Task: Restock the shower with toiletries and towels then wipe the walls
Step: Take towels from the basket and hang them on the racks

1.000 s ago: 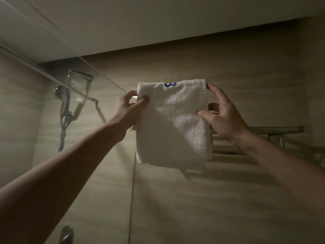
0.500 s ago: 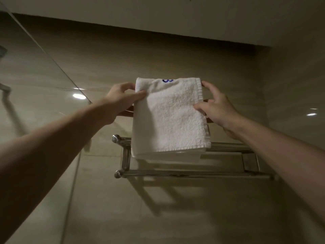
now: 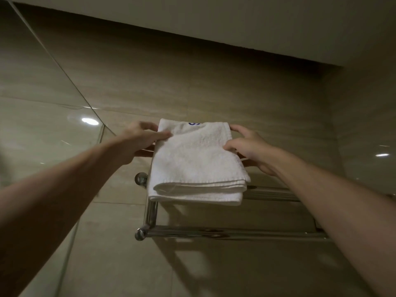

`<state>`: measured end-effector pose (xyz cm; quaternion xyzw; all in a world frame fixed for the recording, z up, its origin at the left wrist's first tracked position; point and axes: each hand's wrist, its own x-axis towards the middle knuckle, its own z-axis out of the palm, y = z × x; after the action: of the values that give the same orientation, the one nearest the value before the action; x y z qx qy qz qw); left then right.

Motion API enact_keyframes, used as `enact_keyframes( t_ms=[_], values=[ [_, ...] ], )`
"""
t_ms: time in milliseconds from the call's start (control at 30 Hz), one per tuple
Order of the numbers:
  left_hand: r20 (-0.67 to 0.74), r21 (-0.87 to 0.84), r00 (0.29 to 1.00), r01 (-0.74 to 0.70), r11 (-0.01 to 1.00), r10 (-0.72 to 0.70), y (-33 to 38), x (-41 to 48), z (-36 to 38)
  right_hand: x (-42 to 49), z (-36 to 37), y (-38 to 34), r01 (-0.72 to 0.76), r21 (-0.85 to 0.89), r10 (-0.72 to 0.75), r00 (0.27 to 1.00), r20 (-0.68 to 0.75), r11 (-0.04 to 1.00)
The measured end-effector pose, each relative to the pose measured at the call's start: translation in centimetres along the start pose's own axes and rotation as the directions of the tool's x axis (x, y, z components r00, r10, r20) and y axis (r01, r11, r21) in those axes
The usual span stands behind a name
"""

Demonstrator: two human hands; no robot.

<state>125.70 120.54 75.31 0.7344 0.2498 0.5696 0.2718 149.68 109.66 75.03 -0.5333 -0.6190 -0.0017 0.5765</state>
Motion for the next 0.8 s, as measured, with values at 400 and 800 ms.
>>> enact_keyframes(
  t_ms=[400, 800],
  values=[
    [-0.048, 0.268, 0.994, 0.107, 0.957, -0.098, -5.1, 4.2, 0.8, 4.2, 2.2, 2.2, -0.151, -0.207, 0.179, 0.976, 0.123, 0.966],
    [0.372, 0.465, 0.925, -0.116, 0.878, -0.075, -1.7, 0.4, -0.6, 3.5, 2.7, 1.2, 0.106, -0.479, 0.047, 0.953, 0.298, 0.872]
  ],
)
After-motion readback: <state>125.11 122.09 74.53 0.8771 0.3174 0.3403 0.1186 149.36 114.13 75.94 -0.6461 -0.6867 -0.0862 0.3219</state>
